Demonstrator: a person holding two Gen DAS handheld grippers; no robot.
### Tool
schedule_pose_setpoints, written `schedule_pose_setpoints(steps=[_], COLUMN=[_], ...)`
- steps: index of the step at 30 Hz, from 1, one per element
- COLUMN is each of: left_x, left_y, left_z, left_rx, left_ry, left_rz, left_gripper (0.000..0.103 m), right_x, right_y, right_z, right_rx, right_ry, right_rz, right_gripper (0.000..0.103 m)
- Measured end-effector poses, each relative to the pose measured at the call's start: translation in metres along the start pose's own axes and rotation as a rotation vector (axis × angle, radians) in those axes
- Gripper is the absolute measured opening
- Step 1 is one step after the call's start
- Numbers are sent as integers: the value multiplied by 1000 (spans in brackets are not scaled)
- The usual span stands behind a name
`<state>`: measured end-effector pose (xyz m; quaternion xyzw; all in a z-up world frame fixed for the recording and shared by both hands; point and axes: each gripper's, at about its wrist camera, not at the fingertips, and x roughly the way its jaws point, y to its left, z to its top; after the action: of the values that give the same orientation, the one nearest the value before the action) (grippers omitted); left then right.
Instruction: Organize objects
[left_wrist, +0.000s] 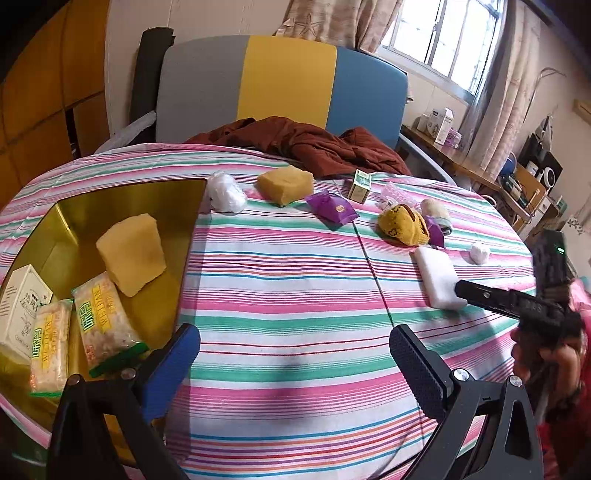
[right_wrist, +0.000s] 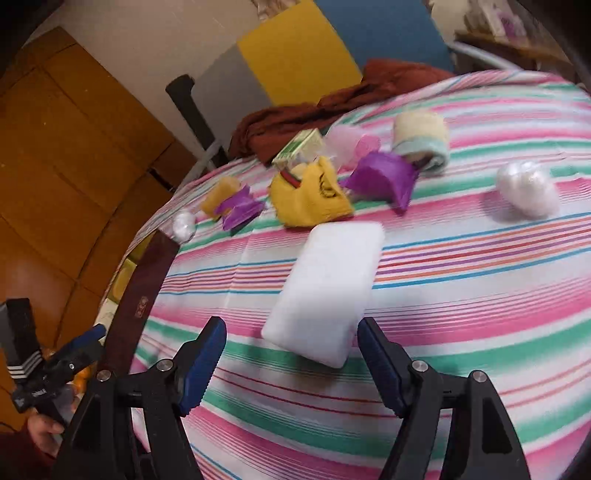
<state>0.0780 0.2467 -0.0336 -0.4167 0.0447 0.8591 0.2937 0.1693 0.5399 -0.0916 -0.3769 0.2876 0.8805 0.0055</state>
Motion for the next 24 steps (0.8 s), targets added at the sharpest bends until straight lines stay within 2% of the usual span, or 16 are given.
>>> schedule_pose_setpoints(steps=[1, 4, 5, 7, 9, 13, 18, 22, 23, 24], left_x=[1, 3, 4, 5, 6, 11, 17, 22, 24, 25], left_y=[-2, -6, -8, -11, -13, -18, -30, -41, -44, -47], left_z=[0, 0, 0, 0, 0, 1, 4, 7, 8, 9], left_rx=[2, 8, 14, 19, 19, 22, 40, 67, 72, 76], left_ry=[5, 8, 12, 9, 12, 21, 29, 30, 32, 31], left_rz=[-4, -4, -7, -2, 0, 6, -2, -4, -6, -4], left_gripper=[103, 103, 103, 103, 103, 103, 103, 103, 103, 103], right_x=[-6, -20, -22, -28, -32, -32, -19, -10, -9, -9], right_y=[-3, -22, -30, -49, -64, -89, -98, -108, -110, -110], right_z=[0, 9, 13, 22, 29, 44, 66, 70, 70, 70], right_rx=[0, -11, -11, 6, 24, 53, 56, 87, 87, 84], right_ry=[-38, -143, -155, -178, -181, -171, -164, -137, -137, -139], right_rz=[-47, -303, -360, -465, -506, -540, -516, -481, -470, -470], right_gripper=[75, 75, 75, 74, 72, 69, 69, 69, 65, 56])
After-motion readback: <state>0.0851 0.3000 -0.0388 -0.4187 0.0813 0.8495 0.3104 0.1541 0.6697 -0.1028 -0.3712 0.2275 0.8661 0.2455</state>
